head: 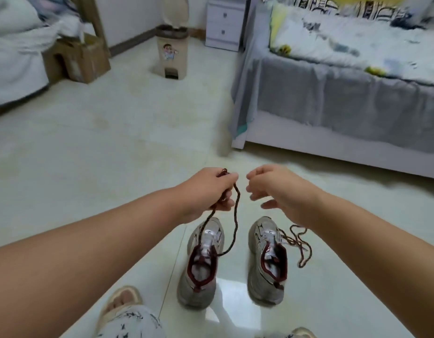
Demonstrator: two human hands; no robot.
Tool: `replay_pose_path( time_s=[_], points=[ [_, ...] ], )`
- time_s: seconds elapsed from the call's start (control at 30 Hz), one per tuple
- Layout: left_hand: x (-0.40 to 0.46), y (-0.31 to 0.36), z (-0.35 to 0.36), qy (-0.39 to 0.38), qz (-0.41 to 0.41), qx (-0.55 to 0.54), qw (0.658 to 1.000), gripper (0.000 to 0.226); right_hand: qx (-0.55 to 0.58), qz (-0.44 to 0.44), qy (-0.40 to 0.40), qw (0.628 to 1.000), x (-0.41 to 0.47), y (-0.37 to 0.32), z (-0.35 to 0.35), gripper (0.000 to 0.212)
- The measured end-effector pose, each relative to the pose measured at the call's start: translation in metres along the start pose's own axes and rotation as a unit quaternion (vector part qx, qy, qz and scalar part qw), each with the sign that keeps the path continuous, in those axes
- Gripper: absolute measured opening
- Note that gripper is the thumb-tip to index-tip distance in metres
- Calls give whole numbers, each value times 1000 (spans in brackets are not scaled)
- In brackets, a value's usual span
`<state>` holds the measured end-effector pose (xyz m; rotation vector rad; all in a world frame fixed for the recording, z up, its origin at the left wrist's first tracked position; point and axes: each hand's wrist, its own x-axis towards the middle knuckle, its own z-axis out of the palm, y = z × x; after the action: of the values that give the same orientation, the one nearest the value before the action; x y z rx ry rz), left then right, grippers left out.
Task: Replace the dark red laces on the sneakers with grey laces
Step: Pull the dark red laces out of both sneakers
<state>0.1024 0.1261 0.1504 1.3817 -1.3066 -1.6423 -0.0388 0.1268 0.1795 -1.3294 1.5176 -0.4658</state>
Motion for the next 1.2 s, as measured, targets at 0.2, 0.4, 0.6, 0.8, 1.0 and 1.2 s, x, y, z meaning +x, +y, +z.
replay_pose_path(
  time_s=[0.2, 0.4, 0.6, 0.8, 1.0, 1.2],
  points=[
    [-50, 49, 15, -28, 16, -97, 995, 37, 37, -90, -44, 994, -55, 3, 24, 69],
    [-84, 67, 33, -49, 20, -42, 998, 52, -72, -169, 135, 974, -75, 3, 32, 64],
    [-100, 60, 34, 96, 96, 131, 982, 36, 40, -128, -11, 991, -101, 20, 30, 9],
    [-85, 47, 25, 185, 47, -166, 967, 22, 8, -83, -68, 994, -110, 31, 26, 15],
    [-73, 47, 17, 120, 103, -32, 987, 20, 31, -56, -63, 996, -107, 33, -4, 23],
    [-62, 34, 39, -68, 93, 354, 928, 19, 112, -52, 13, 992, -91, 30, -38, 24]
  ],
)
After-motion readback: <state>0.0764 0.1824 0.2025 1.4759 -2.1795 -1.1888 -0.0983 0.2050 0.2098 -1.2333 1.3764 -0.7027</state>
